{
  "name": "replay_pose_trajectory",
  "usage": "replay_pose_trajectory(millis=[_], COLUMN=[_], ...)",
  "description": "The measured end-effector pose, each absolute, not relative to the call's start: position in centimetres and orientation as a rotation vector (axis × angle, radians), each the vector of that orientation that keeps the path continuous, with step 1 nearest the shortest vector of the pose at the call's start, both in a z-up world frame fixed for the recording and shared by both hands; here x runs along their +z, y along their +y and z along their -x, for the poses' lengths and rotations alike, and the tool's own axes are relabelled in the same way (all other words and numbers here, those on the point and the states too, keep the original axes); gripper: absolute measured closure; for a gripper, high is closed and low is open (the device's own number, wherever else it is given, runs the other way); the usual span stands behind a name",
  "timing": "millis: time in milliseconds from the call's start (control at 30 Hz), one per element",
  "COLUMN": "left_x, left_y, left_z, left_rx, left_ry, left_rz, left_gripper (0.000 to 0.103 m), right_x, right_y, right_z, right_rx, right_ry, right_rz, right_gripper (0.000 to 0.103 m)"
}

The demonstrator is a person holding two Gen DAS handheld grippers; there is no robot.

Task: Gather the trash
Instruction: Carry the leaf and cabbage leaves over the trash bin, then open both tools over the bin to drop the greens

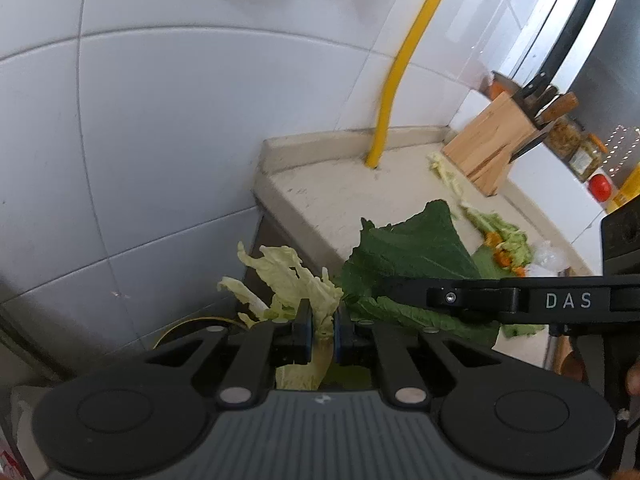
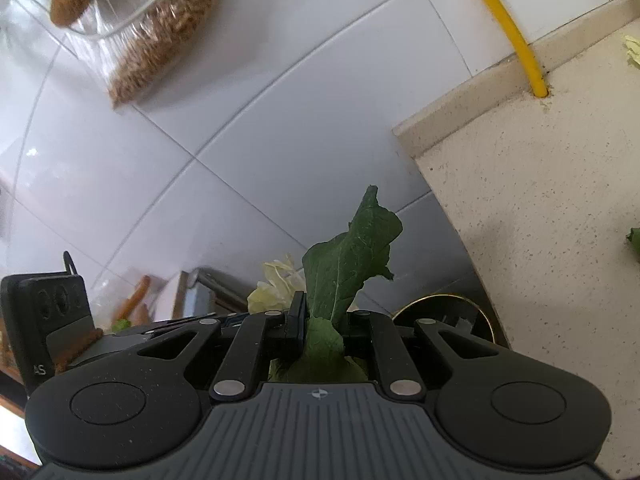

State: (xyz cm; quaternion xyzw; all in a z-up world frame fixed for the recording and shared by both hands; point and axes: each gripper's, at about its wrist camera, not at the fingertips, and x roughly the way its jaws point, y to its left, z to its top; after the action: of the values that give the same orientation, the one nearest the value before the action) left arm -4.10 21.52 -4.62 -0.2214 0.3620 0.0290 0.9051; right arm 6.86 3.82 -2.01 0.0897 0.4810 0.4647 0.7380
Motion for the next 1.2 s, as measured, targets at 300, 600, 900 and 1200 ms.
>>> replay_pose_trajectory(millis=[300,600,900,1200], left_x=[-7.8,-11.0,-12.9,-13.1], left_y=[22.6,24.0,25.0,25.5], left_z=[3.0,1.7,1.3,1.3], left_rx=[0.104,0.171,0.232,0.245], left_ry=[0.813,0.883,0.917,0.913], left_rz=[0.465,0.466,0.478,0.470], left_gripper=[0.096,0.096,0.094,0.088], right_x=[-5.1,-8.7,-11.8,-12.4], right_y=[6.3,9.3,11.1,10.1], right_z=[-6.7,-7.1,-8.0,-8.6], right_rx=[0.979,0.938,0.872,0.832], right_ry=[1.090,1.133,1.165,1.181], right_rz=[-0.097,-0.012,0.039,0.026], right_gripper=[0.088,0.088,0.066,0.062])
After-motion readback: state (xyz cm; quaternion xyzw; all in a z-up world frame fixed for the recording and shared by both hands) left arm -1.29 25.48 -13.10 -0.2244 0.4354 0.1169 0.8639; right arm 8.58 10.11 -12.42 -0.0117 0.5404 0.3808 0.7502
